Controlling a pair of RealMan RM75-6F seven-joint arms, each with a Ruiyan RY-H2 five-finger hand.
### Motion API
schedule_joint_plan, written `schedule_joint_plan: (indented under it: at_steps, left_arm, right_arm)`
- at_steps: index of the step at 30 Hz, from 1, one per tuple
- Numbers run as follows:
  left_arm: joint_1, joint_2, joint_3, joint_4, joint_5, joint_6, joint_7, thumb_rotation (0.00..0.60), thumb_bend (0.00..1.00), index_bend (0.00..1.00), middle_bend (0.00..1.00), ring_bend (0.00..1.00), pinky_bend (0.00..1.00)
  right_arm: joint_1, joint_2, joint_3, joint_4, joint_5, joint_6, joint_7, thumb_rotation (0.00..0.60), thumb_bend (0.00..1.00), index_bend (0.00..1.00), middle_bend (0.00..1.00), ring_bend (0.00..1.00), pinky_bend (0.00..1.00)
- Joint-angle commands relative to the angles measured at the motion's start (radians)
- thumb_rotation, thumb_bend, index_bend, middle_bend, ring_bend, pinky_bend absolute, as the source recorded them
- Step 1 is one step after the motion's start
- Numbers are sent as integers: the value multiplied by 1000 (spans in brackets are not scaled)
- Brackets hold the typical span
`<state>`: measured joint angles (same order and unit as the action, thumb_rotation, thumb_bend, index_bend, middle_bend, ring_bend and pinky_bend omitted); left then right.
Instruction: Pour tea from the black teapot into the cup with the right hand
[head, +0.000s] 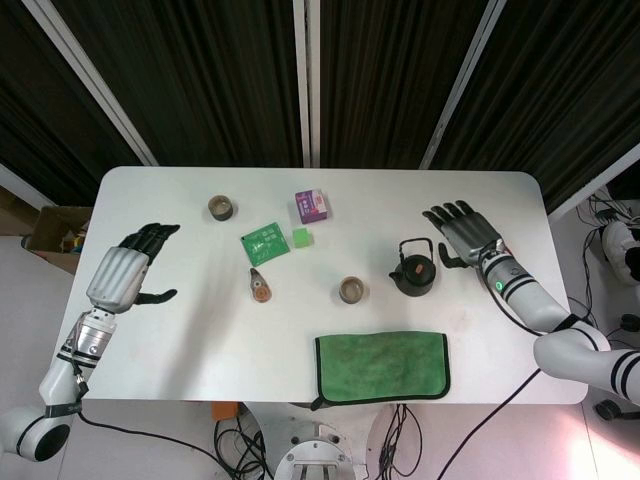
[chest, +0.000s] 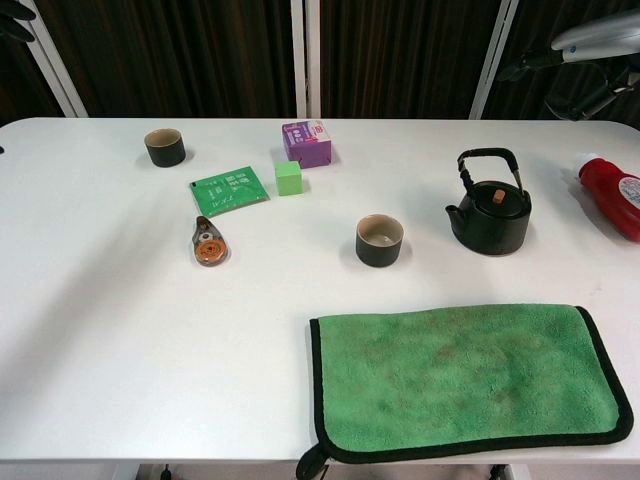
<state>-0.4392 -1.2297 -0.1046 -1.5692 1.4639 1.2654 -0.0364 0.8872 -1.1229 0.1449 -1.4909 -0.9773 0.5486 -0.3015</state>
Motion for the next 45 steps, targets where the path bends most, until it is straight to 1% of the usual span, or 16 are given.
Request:
schedule_joint_plan:
  at_steps: [1, 4, 10, 18, 22, 29, 35, 41, 45]
  left_arm:
    - [2, -1, 1, 2, 0, 1, -3, 600, 0, 106, 137, 114, 261]
    - [3, -3, 2, 5, 1, 1, -5, 600, 0, 106, 137, 114, 261]
    - [4, -6, 3, 10, 2, -2, -2, 600, 0, 106, 137, 114, 262]
    - [0, -11, 0, 23, -5, -13, -8, 600, 0, 106, 137, 114, 263]
    - [-6, -18, 0, 36, -11, -30, -19, 600, 0, 106, 136, 114, 264]
    - [-4, -21, -4, 38, -17, -25, -7, 600, 0, 111, 136, 114, 265]
    - [-4, -19, -4, 33, -18, -28, 0, 600, 0, 112, 137, 114, 265]
    - [-4, -19, -6, 30, -19, -27, 4, 600, 0, 112, 137, 114, 264]
    - [-5, -22, -4, 34, -18, -30, 2, 600, 0, 112, 137, 114, 265]
  right_arm:
    - [45, -56, -25, 57, 81, -18, -42, 393, 885, 0, 140, 0, 0]
    - [64, -92, -38, 93, 111, -20, -50, 389, 926, 0, 178, 0, 0]
    - [85, -160, -49, 161, 133, -14, -36, 384, 933, 0, 238, 0, 0]
    - [95, -209, -40, 217, 118, -49, 39, 377, 937, 0, 269, 0, 0]
    - [99, -228, -45, 239, 100, -60, 61, 359, 967, 0, 281, 0, 0]
    - [102, -236, -49, 252, 82, -81, 98, 355, 982, 0, 326, 0, 0]
    - [97, -239, -45, 259, 59, -72, 128, 344, 994, 0, 421, 0, 0]
    - [89, -224, -41, 240, 36, -65, 157, 337, 995, 0, 471, 0, 0]
    - [84, -208, -36, 223, 23, -59, 174, 335, 994, 0, 483, 1, 0]
